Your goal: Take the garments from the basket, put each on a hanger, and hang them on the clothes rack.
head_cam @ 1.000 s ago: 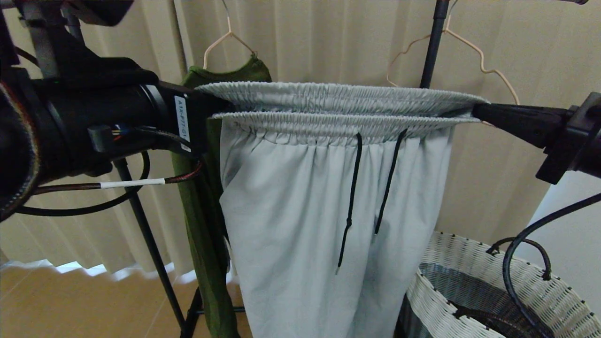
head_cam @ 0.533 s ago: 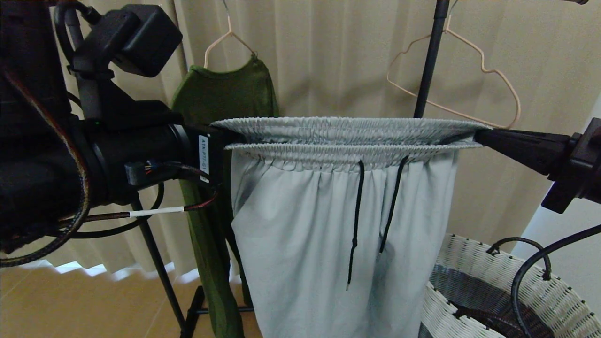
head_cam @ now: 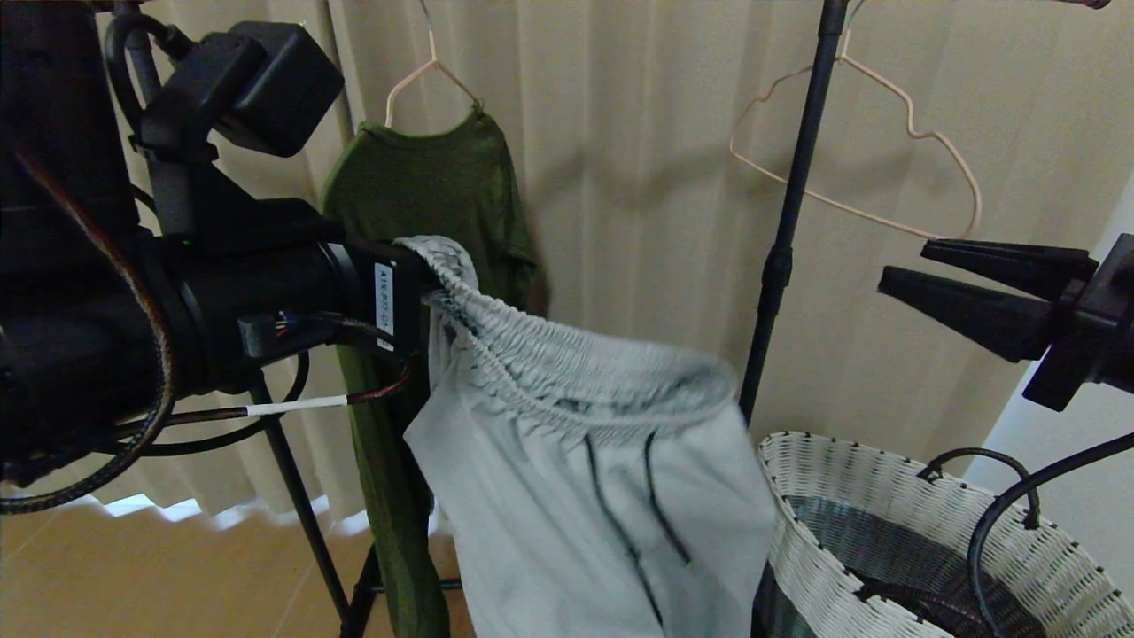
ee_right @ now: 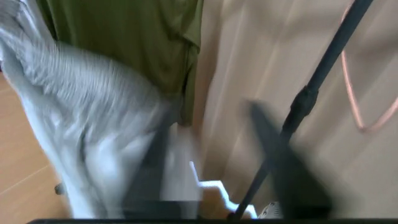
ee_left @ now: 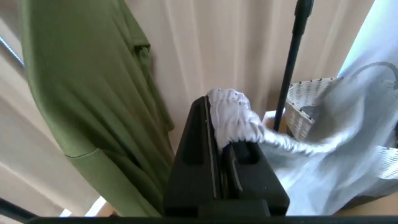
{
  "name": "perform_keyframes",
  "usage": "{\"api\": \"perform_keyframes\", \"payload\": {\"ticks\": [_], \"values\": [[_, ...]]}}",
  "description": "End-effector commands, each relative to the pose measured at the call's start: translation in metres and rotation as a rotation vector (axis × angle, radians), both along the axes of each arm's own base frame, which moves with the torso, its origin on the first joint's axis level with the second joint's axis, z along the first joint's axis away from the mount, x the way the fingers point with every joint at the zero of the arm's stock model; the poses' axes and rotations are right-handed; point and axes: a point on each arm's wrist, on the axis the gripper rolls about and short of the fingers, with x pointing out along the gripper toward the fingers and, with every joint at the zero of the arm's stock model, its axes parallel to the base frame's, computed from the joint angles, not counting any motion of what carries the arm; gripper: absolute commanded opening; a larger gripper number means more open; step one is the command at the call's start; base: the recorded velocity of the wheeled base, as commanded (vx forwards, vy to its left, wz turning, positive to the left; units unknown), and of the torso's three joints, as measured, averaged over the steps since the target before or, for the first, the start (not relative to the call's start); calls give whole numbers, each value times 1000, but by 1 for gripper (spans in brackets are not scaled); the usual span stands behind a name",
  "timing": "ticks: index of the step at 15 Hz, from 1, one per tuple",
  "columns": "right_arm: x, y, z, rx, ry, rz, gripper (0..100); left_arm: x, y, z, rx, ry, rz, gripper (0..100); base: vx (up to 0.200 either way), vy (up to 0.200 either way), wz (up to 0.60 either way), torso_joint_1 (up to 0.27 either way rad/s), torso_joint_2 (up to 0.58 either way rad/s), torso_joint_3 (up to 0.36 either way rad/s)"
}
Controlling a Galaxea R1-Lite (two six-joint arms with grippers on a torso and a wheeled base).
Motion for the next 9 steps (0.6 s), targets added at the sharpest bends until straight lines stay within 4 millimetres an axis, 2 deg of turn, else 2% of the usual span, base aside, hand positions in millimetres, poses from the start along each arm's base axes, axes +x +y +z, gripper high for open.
{"api": "perform_keyframes", "payload": {"ticks": [1,5,6,9], "values": [[-3,-1,-2,0,3,5,100,0,0,0,1,-2,2,0,0,0,0,0,0,0],[-18,-7,-9,-2,3,9,100,2,2,1,21,-18,113,0,0,0,0,0,0,0],[-20,-9,-18,-32,14,-11,100,-2,6,3,18,-27,119,0,0,0,0,0,0,0],[-30,-19,-22,-90,-57,-53,100,-11,19,6,36,-51,129,0,0,0,0,0,0,0]]}}
